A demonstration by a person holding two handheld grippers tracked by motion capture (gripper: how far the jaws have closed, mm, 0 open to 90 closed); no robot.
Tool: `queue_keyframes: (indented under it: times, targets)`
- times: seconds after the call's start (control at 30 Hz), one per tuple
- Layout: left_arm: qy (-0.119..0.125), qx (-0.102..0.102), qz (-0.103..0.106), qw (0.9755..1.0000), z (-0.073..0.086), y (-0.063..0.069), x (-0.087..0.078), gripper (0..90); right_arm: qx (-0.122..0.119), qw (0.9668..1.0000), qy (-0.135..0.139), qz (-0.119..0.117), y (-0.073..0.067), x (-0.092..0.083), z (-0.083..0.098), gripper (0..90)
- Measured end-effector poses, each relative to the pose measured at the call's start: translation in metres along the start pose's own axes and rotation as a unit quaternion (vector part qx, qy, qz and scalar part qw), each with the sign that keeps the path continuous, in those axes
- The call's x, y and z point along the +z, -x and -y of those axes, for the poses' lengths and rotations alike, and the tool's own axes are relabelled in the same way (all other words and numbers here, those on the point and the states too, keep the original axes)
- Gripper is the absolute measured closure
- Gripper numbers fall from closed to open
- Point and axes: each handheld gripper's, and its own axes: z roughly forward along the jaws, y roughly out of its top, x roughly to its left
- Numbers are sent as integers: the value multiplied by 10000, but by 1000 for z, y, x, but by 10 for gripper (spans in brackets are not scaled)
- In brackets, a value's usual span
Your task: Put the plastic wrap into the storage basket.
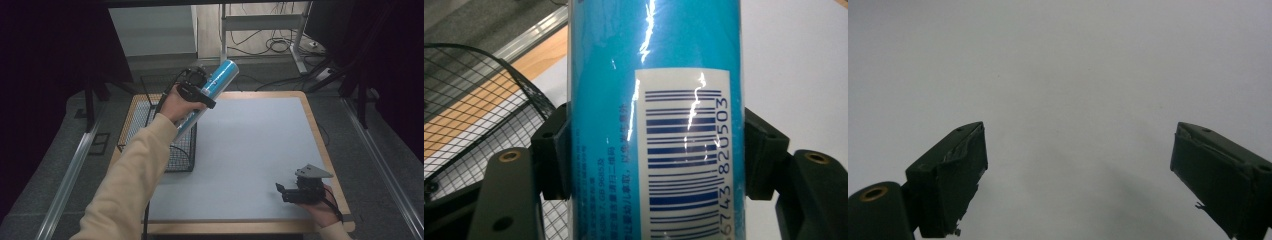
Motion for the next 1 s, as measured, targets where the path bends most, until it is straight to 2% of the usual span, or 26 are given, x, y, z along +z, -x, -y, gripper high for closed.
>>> queue_keyframes:
  times: [0.2,0.4,0.47,0.53,0.9,1.0]
  targets:
    - [30,-50,-120,9999,1,-10,-5,317,-5,10000,5,14,0,0,0,82]
    - [15,-172,-239,9996,6,-21,-2,317,-10,10000,2,16,0,0,0,83]
    - [36,-198,-336,9992,8,-24,0,317,-4,10000,2,18,0,0,0,82]
    - [16,-208,-307,9993,9,-27,1,317,-5,10000,-17,24,1,0,0,82]
    - [-213,-364,-417,9982,21,-51,22,317,-2,10000,-29,27,1,1,1,82]
    - [-304,-359,-512,9976,24,-57,27,317,-9,10000,-44,30,2,2,1,82]
